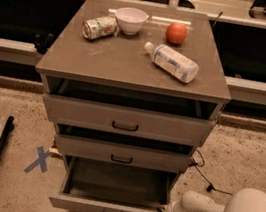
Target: Open bottom drawer
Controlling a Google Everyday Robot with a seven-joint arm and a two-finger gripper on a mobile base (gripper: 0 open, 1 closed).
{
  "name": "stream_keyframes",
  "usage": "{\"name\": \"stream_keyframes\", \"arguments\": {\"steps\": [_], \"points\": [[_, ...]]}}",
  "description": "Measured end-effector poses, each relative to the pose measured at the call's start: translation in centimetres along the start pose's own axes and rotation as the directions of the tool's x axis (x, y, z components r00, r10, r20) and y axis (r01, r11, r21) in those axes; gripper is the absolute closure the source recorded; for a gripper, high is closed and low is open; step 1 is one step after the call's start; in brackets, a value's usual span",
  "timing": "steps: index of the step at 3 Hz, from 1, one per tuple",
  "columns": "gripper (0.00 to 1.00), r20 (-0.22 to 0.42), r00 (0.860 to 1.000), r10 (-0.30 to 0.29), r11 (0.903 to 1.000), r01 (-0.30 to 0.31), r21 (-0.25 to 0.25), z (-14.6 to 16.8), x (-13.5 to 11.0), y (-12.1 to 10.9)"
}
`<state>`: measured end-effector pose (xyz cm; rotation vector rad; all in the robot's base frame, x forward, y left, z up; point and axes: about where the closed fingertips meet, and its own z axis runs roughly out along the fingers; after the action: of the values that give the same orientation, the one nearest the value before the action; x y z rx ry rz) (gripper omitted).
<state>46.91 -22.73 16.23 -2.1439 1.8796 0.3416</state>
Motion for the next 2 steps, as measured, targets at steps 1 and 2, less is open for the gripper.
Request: {"name": "stream_keyframes", "arguments": {"steps": [1,2], "points": [[0.54,0.001,1.000,0.000,1.0000,0.000,-0.001,0.13,-0.17,-0.01],[0.31,0.003,1.000,0.000,1.0000,0.000,-0.004,0.29,-0.25,0.13]]}}
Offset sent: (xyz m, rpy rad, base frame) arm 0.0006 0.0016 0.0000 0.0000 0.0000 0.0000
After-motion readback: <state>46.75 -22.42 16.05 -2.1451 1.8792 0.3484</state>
